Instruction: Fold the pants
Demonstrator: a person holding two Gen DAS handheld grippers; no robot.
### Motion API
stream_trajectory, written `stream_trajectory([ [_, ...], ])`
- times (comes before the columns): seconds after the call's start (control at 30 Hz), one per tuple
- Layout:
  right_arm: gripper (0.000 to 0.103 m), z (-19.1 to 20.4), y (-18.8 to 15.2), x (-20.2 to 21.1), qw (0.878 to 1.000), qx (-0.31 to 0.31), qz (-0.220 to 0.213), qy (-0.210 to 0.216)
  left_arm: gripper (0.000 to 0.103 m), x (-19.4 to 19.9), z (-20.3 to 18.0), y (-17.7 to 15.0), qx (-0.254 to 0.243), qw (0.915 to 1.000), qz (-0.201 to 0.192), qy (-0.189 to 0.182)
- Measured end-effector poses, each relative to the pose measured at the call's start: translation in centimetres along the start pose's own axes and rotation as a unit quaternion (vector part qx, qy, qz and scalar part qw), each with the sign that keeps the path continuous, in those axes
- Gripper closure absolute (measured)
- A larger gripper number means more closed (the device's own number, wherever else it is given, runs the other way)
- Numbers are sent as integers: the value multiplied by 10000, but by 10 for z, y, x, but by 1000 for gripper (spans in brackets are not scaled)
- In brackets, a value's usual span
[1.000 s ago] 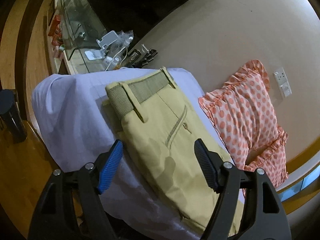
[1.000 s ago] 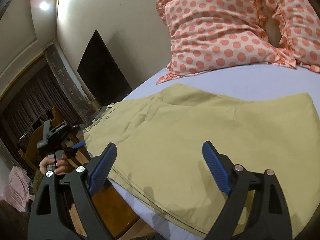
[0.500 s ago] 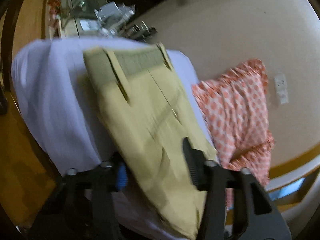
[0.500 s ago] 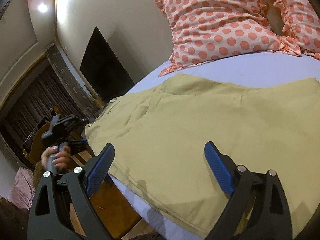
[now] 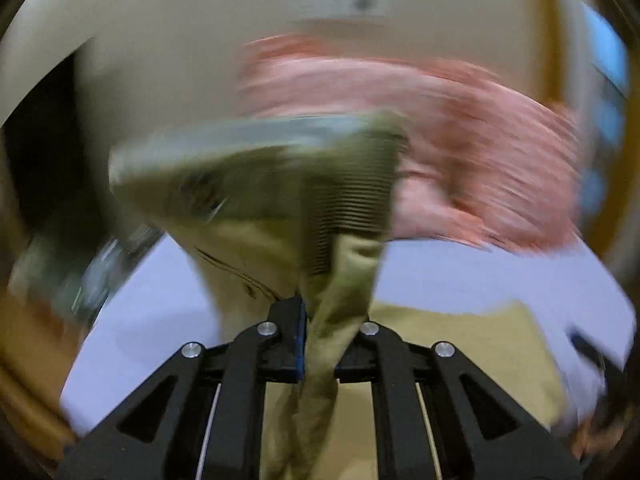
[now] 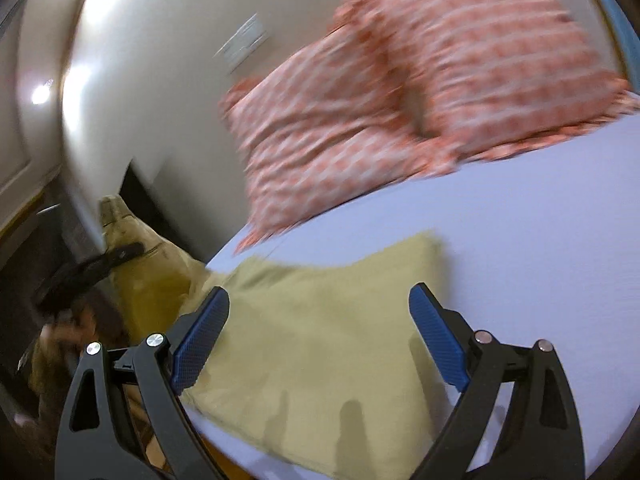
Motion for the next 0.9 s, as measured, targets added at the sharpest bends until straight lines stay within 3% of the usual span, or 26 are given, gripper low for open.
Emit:
stream_trajectory([
  [0.07, 10, -18, 9, 21, 9992, -204, -232, -238, 93, 12, -83, -15, -773, 9941, -95, -759],
  [0.13, 10, -32, 12, 35, 9980, -469, -332, -271, 93, 13, -133, -39, -1304, 9852, -57, -1110],
  [0.17, 9, -37, 13, 38, 9973, -606, -337, -231, 93, 12, -165, -63, -1690, 9768, 72, -1316],
  [0.23, 9, -49, 10, 39, 9952, -926, -283, -134, 93, 6, -197, -99, -2115, 9648, 354, -1524],
  [0.3, 9, -59, 3, 29, 9931, -1165, -20, -124, 91, 6, -212, -130, -2520, 9584, 262, -1311],
  [0.37, 10, -61, -3, 16, 9922, -1201, 299, -156, 84, 12, -207, -132, -2536, 9585, 177, -1287],
  [0.47, 12, -59, -12, -8, 9911, -1090, 743, -177, 73, 34, -181, -120, -2136, 9618, 210, -1701],
  [0.5, 14, -58, -15, -14, 9906, -1071, 836, -160, 65, 39, -170, -116, -2002, 9628, 197, -1805],
  [0.57, 22, -58, -16, -25, 9897, -1002, 998, -232, 51, 51, -135, -101, -1507, 9672, 138, -2042],
  [0.63, 25, -62, -21, -35, 9873, -903, 1231, -450, 46, 46, -97, -83, -837, 9744, 247, -2071],
  [0.7, 27, -59, -22, -41, 9881, -734, 1268, -459, 38, 13, -44, -68, 48, 9821, 565, -1794],
  [0.73, 32, -56, -23, -44, 9877, -682, 1346, -419, 38, -15, -16, -69, 391, 9844, 919, -1451],
  [0.8, 32, -53, -25, -47, 9870, -573, 1438, -422, 40, -52, 9, -76, 650, 9799, 1461, -1196],
  [0.9, 32, -55, -24, -49, 9861, -643, 1496, -335, 37, -86, 15, -90, 684, 9648, 2144, -1364],
])
Point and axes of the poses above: each gripper's, at about its wrist camera, not at the fingertips, and x roughly against the way its jaws point, z to its left, y to its top, the point moved 6 cm from there along -x, roughly the way its jaws point, and after that the axes turned 11 degrees about y, right-handed, at the moved point
